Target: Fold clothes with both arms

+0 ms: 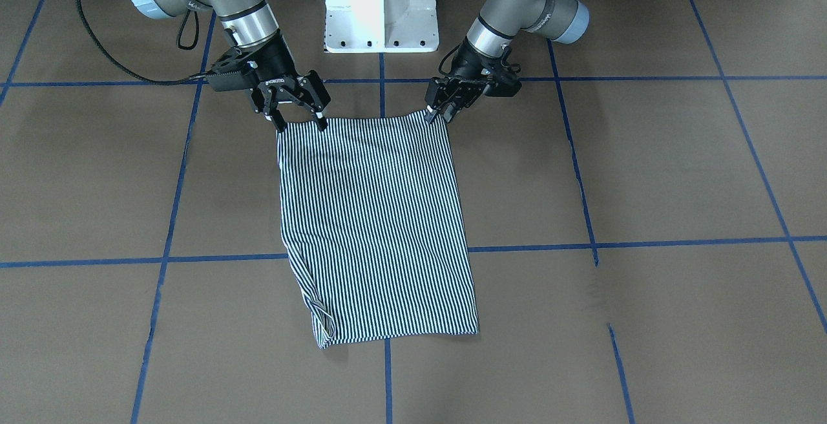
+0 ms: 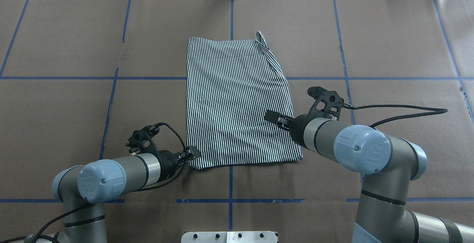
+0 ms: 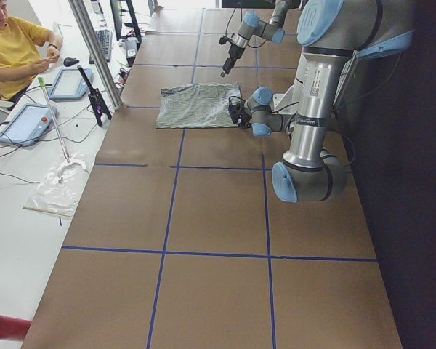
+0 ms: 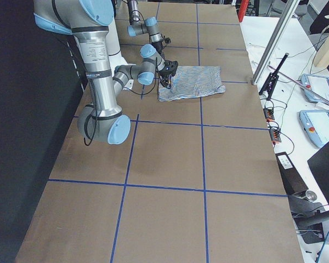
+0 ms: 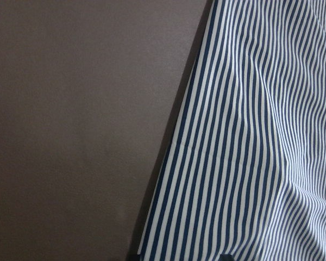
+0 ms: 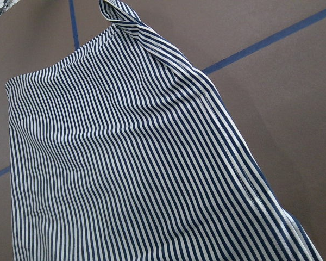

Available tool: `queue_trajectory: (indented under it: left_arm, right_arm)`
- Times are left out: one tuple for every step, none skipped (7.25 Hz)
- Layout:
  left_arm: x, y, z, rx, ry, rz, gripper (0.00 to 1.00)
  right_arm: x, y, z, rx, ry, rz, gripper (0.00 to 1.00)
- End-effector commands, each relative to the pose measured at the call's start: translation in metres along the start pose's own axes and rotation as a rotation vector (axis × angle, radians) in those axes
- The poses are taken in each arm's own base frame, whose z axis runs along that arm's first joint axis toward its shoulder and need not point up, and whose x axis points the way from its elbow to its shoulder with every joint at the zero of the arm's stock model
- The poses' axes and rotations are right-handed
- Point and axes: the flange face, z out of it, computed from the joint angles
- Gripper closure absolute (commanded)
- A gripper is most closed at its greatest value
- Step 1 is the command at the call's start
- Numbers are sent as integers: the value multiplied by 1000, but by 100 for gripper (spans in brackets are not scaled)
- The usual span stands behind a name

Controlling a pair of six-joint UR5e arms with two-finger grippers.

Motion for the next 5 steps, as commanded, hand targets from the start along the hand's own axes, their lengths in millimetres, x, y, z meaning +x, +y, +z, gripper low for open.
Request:
queue_trajectory:
  left_arm:
    - [-3,-1,-1,3,-11,5,42]
    - [-3,-1,-2,3,-11,5,42]
    - [-2,-1,-1,3,-11,5,42]
    - [-1,1,1,2,-13,7,42]
    - [-1,2,3,4,-25,8,42]
  right_arm:
    - [0,0,0,4,0,0,0]
    - [0,-1,0,6,0,0,0]
    - [1,-1,0,7,3,0,0]
    - [1,0,0,6,3,-2,0]
    - [1,0,0,6,1,-1,0]
